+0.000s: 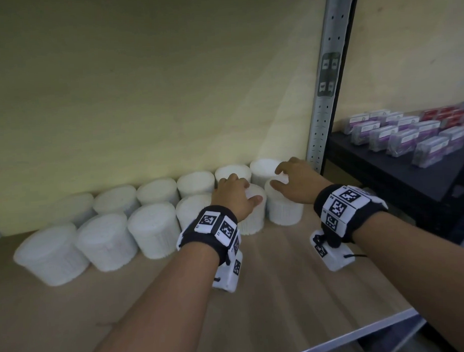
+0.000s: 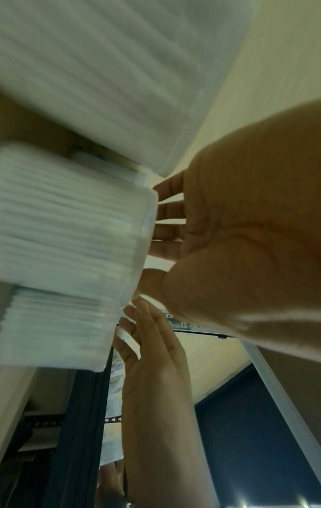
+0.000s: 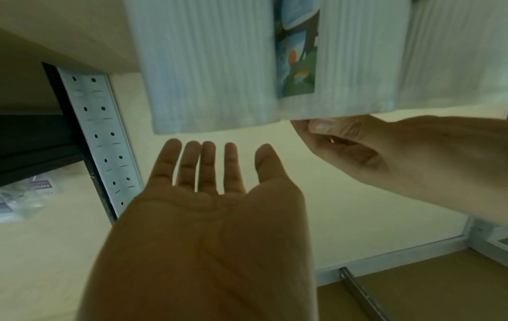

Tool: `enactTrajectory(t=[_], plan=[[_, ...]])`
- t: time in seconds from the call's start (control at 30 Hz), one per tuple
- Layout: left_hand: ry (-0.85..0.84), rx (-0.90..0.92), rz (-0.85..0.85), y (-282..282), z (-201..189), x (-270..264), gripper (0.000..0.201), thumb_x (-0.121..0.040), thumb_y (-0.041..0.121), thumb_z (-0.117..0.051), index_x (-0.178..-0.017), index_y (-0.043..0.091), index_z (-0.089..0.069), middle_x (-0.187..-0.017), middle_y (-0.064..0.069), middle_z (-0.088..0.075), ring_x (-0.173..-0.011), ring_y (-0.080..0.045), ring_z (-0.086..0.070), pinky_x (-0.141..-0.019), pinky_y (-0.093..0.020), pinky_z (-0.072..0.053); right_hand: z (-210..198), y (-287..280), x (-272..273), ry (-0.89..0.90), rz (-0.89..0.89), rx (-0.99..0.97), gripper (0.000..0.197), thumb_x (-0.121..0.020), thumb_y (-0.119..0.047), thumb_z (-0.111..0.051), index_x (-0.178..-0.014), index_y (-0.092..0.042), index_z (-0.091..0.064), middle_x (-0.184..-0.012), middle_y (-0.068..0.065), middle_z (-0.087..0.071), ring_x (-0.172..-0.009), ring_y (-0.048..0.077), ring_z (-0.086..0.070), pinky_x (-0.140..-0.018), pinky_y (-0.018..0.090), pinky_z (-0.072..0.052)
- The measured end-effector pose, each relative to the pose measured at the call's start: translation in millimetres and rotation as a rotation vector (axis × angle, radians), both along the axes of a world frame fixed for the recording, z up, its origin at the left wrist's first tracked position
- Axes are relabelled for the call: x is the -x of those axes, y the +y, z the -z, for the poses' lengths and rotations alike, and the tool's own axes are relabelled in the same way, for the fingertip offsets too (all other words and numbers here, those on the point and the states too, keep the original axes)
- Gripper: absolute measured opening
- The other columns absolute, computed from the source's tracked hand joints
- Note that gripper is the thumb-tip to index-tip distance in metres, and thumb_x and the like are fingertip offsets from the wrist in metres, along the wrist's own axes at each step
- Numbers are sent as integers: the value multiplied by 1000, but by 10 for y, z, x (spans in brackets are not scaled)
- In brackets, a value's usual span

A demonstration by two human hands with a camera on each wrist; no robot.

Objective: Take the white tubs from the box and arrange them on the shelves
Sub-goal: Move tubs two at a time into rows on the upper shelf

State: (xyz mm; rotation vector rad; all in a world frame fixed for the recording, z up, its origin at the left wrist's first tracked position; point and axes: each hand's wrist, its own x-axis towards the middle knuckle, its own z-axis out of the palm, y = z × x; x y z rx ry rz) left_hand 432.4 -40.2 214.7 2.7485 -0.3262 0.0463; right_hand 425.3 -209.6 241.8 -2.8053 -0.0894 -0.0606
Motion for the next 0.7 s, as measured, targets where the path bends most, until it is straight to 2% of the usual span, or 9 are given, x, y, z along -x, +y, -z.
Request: enactTrajectory(t=[0.13, 0.33, 0.57, 0.7], plan=[[-9, -8, 1, -2, 3, -1, 53, -89, 48, -55, -133, 18, -50, -134, -4, -45, -127, -25, -40, -102, -39, -38, 86, 12, -14, 39, 28, 114, 55, -92, -51, -47, -135, -16, -48, -138, 10, -42, -132, 29, -35, -107, 42, -35], [-11, 6, -3, -2, 24, -23, 53, -89, 48, -56, -132, 18, -51, -133, -3, -46, -126, -25, -40, -102, -39, -38, 110, 14, -30, 45, 28, 126, 54, -91, -51, -50, -133, -17, -49, -136, 9, -43, -130, 29, -36, -106, 43, -36], [-16, 23, -2, 3, 30, -19, 53, -88, 47, -57, -132, 17, -51, -133, -4, -47, -126, -26, -40, -103, -39, -38, 58, -13, -34, 115, -34, 56, 44, -92, -33, -55, -134, -21, -50, -144, 5, -41, -134, 26, -36, -111, 37, -32], [-13, 32, -4, 4, 40, -19, 53, -88, 48, -57, -132, 18, -51, -133, -4, -46, -126, -25, -40, -103, -39, -39, 38, -16, -49, 166, -24, -11, 42, -87, -19, -50, -126, -32, -57, -143, 5, -43, -129, 26, -44, -106, 34, -40]])
